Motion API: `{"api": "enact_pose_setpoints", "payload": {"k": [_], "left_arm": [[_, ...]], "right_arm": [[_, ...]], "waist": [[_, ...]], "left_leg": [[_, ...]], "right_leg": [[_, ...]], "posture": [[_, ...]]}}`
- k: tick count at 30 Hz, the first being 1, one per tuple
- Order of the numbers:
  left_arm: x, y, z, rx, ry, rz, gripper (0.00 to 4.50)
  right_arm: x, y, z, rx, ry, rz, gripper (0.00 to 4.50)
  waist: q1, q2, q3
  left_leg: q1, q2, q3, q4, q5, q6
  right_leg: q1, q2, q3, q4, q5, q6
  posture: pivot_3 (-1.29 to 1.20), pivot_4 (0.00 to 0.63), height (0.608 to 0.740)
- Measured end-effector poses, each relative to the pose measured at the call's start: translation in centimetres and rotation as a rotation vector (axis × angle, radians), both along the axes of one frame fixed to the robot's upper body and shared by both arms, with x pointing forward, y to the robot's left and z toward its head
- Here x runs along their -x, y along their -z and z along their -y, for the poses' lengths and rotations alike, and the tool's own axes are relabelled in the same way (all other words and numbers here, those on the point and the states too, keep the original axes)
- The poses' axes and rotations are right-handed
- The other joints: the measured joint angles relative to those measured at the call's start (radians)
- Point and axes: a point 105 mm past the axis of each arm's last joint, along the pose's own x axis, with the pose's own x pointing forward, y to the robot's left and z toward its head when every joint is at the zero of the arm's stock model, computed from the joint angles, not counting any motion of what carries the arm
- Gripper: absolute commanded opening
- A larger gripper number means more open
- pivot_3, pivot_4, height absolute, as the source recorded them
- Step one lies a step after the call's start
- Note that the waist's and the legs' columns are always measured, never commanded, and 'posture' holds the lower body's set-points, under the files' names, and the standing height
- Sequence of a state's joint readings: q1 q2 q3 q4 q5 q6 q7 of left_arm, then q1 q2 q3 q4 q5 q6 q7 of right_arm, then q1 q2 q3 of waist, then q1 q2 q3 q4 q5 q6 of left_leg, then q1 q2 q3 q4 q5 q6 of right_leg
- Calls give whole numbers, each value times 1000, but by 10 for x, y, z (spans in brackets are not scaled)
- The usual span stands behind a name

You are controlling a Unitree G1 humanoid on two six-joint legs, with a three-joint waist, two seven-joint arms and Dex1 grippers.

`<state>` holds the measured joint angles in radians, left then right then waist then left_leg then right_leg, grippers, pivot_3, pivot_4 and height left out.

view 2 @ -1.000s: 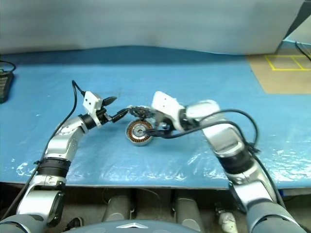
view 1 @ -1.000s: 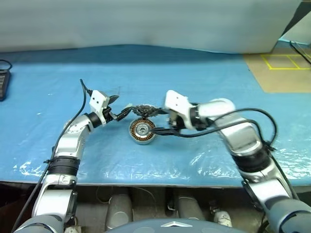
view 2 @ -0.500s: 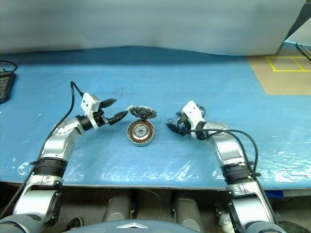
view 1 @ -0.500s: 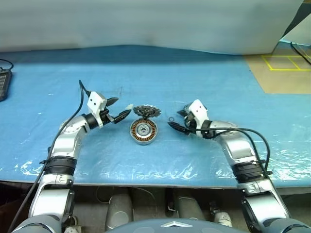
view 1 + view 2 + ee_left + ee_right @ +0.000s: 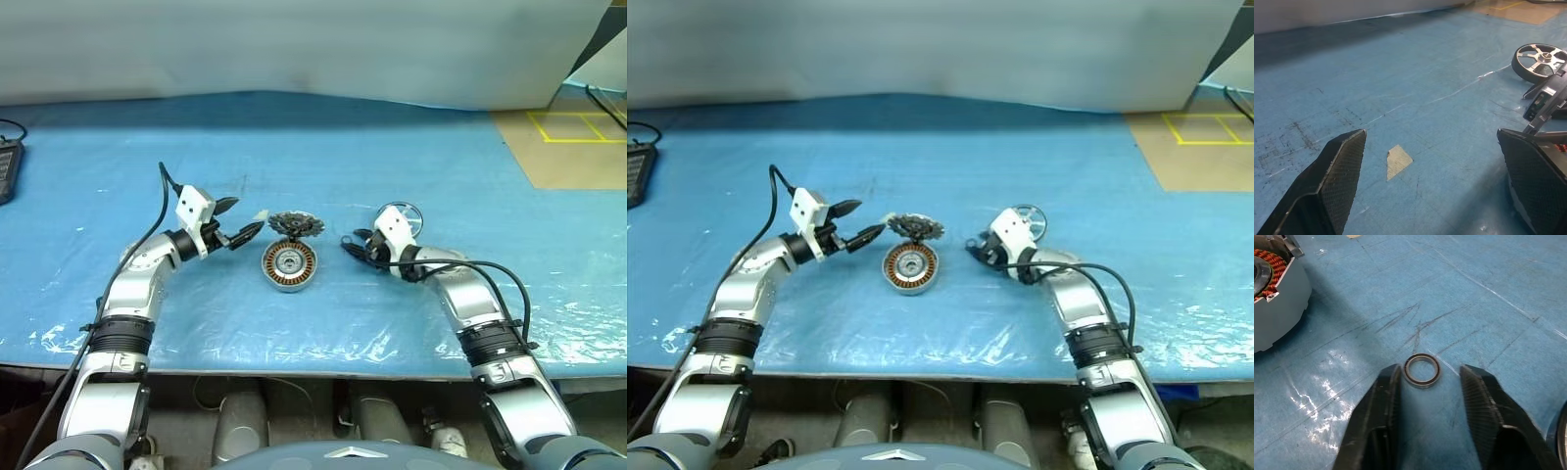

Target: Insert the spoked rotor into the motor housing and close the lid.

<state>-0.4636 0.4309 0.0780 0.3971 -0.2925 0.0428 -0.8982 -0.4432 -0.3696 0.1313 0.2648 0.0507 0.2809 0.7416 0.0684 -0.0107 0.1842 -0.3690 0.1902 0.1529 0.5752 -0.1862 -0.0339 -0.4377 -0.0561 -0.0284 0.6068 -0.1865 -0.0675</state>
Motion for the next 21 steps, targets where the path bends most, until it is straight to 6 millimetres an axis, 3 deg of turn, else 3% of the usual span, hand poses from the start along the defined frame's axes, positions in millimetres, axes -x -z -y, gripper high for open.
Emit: {"api": "enact_pose_setpoints", "payload": {"k": [2, 7, 15, 21], "left_arm": [[0, 0, 0, 0, -4, 1, 4500], [-1, 0, -1, -1, -8, 2, 4500], [-1, 0, -1, -6, -9, 1, 4500], [-1, 1, 0, -6, -7, -1, 4500]], "right_arm": [[0, 0, 0, 0, 1, -2, 1710], [0, 1, 0, -1, 4, -5, 658], [12, -3, 4, -19, -21, -43, 655], [42, -37, 1, -14, -208, -59, 655]], "waist": [[0, 0, 0], [0, 0, 0], [1, 0, 0], [2, 0, 0]], "left_leg": [[0, 0, 0, 0, 0, 0], [0, 0, 0, 0, 0, 0], [-1, 0, 0, 0, 0, 0], [0, 0, 0, -1, -2, 3]], "right_leg": [[0, 0, 0, 0, 0, 0], [0, 0, 0, 0, 0, 0], [0, 0, 0, -1, 0, 0], [0, 0, 0, -1, -1, 2]], "posture": [[0, 150, 740], [0, 150, 740], [0, 150, 740], [0, 150, 740]]}}
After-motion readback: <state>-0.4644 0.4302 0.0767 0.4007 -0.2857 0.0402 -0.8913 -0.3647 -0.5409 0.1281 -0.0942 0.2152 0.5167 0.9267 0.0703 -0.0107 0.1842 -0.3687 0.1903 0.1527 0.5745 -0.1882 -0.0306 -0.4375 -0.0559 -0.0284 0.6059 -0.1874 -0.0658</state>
